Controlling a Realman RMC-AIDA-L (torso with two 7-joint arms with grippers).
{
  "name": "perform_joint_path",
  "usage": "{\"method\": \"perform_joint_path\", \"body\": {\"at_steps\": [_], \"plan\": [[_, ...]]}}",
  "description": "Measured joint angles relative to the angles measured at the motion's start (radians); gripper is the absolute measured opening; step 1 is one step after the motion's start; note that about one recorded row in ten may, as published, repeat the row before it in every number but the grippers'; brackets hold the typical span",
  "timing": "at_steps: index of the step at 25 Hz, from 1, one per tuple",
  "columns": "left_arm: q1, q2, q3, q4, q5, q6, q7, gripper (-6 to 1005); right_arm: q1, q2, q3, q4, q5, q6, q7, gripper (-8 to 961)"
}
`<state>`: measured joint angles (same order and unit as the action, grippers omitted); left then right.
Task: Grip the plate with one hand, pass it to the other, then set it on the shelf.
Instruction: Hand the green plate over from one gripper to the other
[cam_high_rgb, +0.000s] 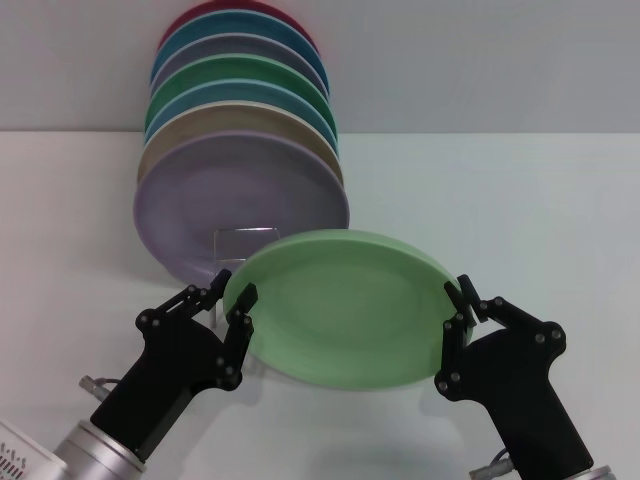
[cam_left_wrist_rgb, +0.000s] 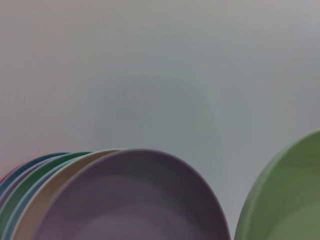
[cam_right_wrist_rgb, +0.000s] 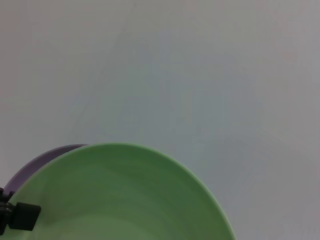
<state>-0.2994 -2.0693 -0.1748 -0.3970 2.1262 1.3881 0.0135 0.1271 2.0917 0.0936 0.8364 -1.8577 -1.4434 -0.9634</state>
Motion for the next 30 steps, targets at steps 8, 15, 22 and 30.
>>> {"method": "perform_joint_path", "body": {"at_steps": [8,15,22,30], "plan": [[-0.006,0.000,0.000,0.003,0.001,-0.005,0.000,214,0.001,-0.001,0.000,-0.001,0.000,0.000,0.000,19],[-0.008,0.000,0.000,0.003,0.003,-0.012,0.000,196,0.003,-0.001,0.000,-0.001,0.000,0.000,0.000,18],[-0.007,0.000,0.000,0.005,0.002,-0.012,0.002,172,0.003,-0.003,0.000,0.000,0.000,0.000,0.000,19],[-0.007,0.002,-0.001,0.007,0.004,-0.007,0.000,128,0.004,-0.002,0.000,-0.003,0.000,0.000,0.000,20]]}}
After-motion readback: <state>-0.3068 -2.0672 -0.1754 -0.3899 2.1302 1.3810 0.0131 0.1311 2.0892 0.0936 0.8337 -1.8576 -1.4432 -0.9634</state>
